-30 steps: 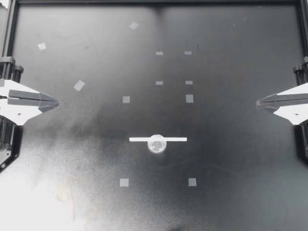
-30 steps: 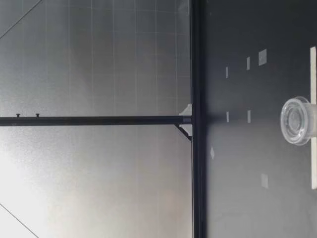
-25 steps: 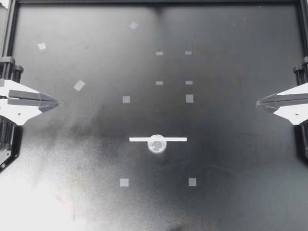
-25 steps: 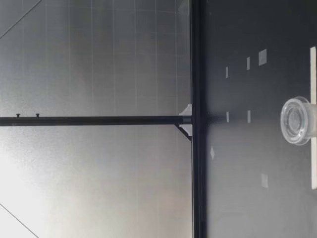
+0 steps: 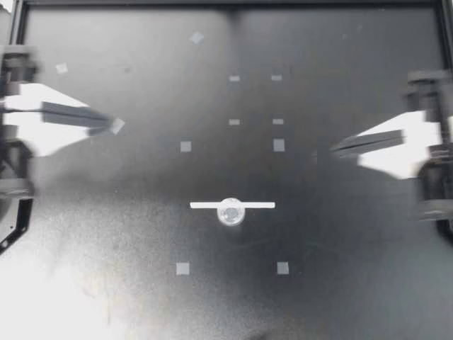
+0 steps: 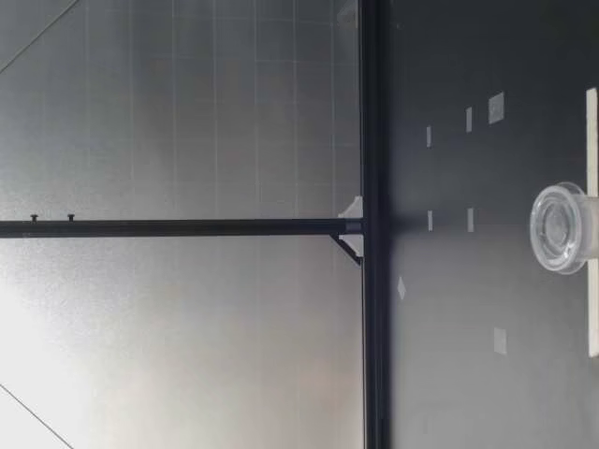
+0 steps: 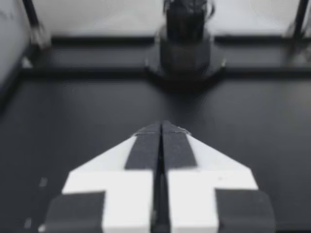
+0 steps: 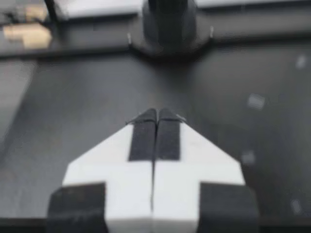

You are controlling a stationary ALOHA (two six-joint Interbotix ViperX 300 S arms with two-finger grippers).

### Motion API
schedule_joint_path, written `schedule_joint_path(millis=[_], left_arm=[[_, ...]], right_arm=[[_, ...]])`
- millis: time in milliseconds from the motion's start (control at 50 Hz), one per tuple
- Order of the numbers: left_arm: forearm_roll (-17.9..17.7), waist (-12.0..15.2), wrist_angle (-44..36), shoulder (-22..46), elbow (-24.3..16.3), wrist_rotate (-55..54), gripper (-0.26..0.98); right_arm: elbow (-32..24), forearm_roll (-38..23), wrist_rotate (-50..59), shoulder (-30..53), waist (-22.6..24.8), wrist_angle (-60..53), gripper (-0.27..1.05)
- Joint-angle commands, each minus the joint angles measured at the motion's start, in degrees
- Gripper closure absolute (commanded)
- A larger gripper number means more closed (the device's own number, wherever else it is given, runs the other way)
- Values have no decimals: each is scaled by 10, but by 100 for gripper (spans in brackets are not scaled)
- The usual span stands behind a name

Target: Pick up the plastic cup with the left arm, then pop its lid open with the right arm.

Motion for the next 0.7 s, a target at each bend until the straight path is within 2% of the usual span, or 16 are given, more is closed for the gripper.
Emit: schedule_joint_path(millis=[0, 100, 300, 460, 680], left_arm=[[1, 3, -8, 43, -26, -2, 81], [0, 3, -28, 84, -23, -4, 81], [-4, 3, -127, 154, 11, -10, 81], [-4, 3, -175, 200, 29, -29, 79], [-4, 0, -189, 258, 40, -46, 68]], right_arm=[[-23, 1, 7, 47, -2, -11, 98], [-18, 1, 25, 96, -1, -48, 98], [-4, 1, 80, 183, 0, -105, 98], [-12, -1, 89, 249, 15, -129, 98], [-27, -1, 108, 308, 19, -142, 98]])
